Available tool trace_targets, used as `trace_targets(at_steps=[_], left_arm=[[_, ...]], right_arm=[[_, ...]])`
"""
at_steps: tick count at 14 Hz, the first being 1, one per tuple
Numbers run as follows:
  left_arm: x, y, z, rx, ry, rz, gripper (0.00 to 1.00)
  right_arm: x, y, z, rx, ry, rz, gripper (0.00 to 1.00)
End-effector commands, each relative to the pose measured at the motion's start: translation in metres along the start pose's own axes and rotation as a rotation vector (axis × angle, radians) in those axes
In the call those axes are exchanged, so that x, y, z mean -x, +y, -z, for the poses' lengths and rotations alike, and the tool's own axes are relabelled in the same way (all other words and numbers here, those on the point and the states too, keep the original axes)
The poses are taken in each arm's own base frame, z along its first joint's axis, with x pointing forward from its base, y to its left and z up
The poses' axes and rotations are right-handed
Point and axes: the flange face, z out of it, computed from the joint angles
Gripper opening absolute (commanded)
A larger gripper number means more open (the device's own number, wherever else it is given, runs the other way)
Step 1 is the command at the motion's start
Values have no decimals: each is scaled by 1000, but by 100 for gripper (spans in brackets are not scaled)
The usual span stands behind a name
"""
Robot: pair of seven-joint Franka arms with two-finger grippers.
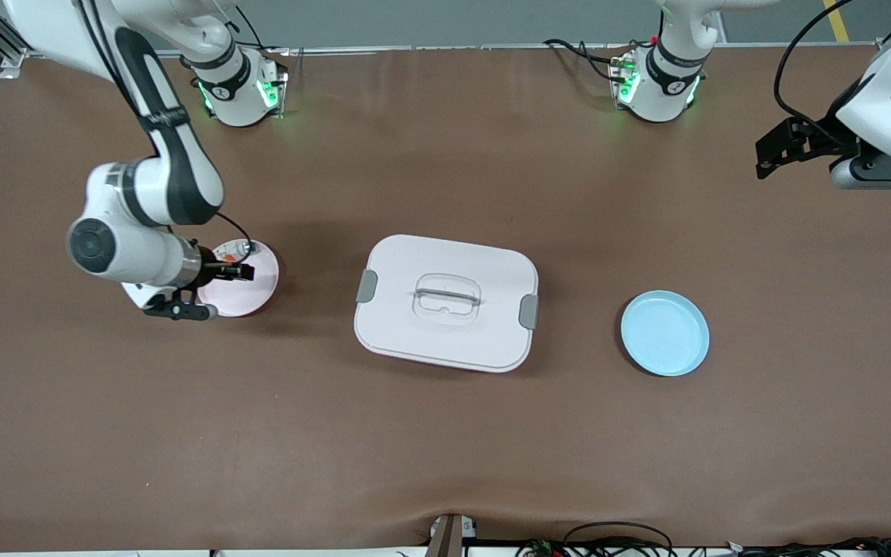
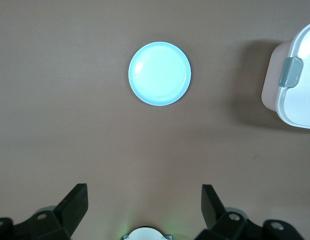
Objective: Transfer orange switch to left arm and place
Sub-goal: 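Lift the switch with the right gripper while the left gripper reaches over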
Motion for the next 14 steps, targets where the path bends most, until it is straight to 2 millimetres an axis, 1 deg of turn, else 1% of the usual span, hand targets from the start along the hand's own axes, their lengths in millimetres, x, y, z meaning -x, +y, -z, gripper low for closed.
trace_targets(at_steps=[1, 2, 3, 5, 7, 8, 9, 11, 13, 14], left_arm=[[-1, 3, 1, -9, 3, 8, 100], [-2, 4, 1, -5, 4, 8, 100], [-2, 4, 1, -3, 6, 9, 100], [-2, 8, 2, 0, 11, 3, 100], [-2, 18, 3, 40, 18, -13, 100], [-2, 21, 3, 54, 21, -17, 100], [-2, 28, 5, 70, 32, -27, 100], [-2, 46, 7, 101, 53, -57, 100], [-3, 60, 9, 181, 65, -71, 100], [-6, 67, 6, 238, 58, -75, 100]], right_arm=[[-2, -27, 61, -87, -48, -119, 0], [0, -38, 83, -154, -69, -184, 0], [1, -50, 100, -213, -87, -247, 0], [5, -75, 127, -310, -103, -365, 0], [6, -114, 141, -391, -162, -522, 0], [0, -127, 148, -434, -207, -639, 0], [-5, -138, 153, -450, -238, -744, 0], [-3, -176, 162, -449, -260, -876, 0], [11, -222, 173, -470, -270, -990, 0], [18, -241, 182, -502, -265, -1050, 0]])
